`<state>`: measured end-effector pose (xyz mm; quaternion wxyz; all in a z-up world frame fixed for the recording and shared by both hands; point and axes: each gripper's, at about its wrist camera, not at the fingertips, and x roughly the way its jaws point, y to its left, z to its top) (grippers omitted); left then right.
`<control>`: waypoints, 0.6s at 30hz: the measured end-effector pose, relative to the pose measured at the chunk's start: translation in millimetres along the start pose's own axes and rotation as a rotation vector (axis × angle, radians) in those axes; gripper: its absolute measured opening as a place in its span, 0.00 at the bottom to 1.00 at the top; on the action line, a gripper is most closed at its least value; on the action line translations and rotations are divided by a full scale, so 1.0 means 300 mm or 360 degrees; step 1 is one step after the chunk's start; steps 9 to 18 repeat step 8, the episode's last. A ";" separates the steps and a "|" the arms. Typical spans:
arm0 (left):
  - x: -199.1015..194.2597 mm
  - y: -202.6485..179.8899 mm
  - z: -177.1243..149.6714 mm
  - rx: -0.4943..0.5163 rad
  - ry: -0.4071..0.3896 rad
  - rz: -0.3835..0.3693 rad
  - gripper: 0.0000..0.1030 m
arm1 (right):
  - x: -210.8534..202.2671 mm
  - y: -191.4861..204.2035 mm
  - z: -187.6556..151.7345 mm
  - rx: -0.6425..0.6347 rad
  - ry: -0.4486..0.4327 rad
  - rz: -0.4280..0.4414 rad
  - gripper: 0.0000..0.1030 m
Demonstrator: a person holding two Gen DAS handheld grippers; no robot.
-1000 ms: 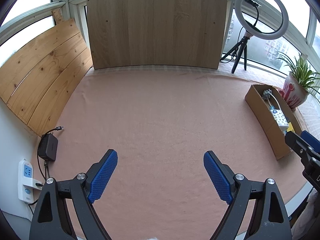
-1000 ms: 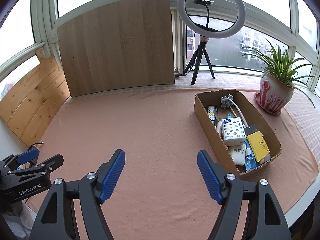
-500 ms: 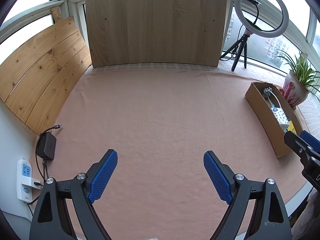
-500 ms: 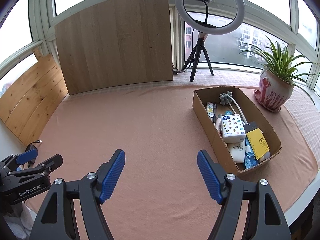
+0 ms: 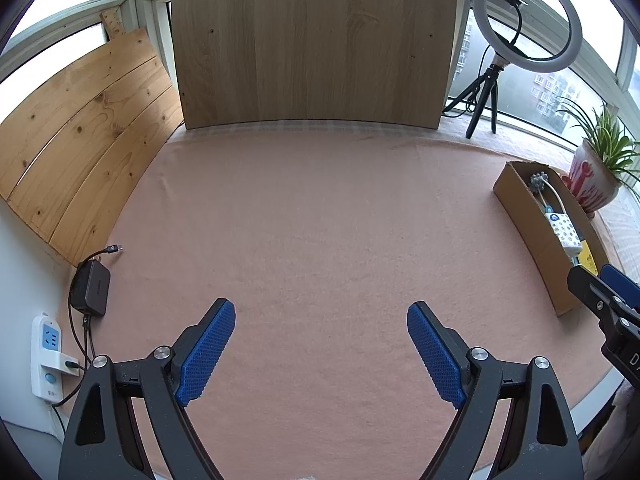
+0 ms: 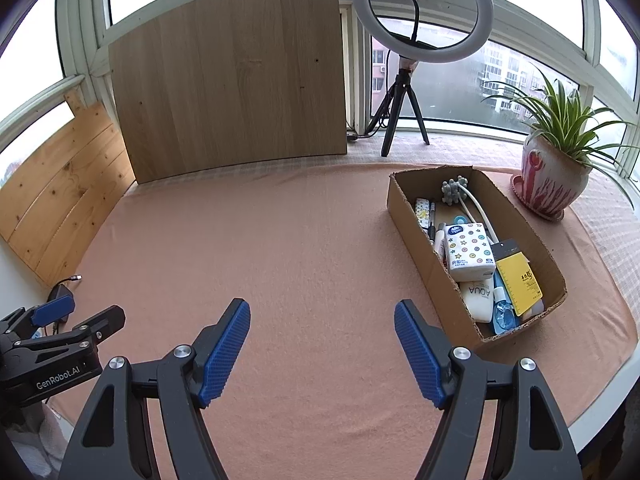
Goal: Organize objects
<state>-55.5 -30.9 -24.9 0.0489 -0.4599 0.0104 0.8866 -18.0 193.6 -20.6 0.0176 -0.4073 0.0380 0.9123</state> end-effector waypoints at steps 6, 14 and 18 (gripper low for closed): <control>0.018 0.003 0.002 -0.0014 0.0020 -0.0010 0.88 | 0.007 -0.001 0.001 0.0000 0.0007 0.0000 0.69; 0.033 0.006 0.002 -0.0023 0.0035 -0.0012 0.89 | 0.014 -0.001 0.000 -0.0004 0.0014 -0.0002 0.69; 0.033 0.006 0.002 -0.0023 0.0035 -0.0012 0.89 | 0.014 -0.001 0.000 -0.0004 0.0014 -0.0002 0.69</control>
